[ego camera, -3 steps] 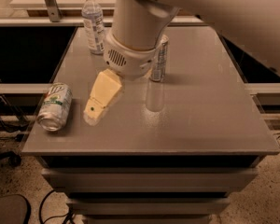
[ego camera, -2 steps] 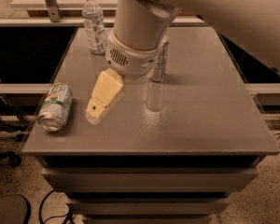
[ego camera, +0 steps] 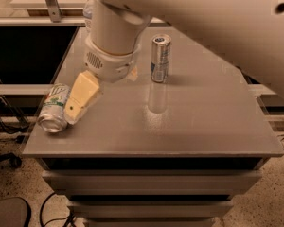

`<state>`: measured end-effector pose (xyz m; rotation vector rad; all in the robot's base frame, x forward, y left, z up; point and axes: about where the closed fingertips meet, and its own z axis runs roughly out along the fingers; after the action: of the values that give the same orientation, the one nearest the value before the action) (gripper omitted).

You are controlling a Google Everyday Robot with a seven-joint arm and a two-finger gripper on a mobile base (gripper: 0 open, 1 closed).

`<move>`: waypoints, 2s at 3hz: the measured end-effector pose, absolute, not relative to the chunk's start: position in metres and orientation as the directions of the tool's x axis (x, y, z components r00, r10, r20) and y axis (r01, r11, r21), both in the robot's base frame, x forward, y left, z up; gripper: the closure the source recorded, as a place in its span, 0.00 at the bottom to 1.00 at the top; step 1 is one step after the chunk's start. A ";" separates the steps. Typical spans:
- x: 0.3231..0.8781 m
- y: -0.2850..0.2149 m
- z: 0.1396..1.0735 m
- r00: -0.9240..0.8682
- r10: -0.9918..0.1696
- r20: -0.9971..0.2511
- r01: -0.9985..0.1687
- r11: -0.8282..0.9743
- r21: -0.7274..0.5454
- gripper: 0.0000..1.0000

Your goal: Place 7up can upright

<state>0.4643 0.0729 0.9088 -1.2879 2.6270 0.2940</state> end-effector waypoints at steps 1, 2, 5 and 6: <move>0.476 0.112 0.895 -0.678 -0.689 -0.257 -0.732 0.665 0.149 0.00; 0.492 0.141 0.891 -0.764 -0.596 -0.246 -0.640 0.746 0.182 0.00; 0.511 0.172 0.907 -0.911 -0.328 -0.248 -0.377 0.908 0.184 0.00; 0.511 0.179 0.902 -0.926 -0.300 -0.230 -0.341 0.926 0.163 0.00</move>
Offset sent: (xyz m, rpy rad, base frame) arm 0.0500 0.1027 -0.0209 0.0765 0.1227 -0.3987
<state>0.5112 0.1793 0.9016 -0.4849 2.8843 0.2962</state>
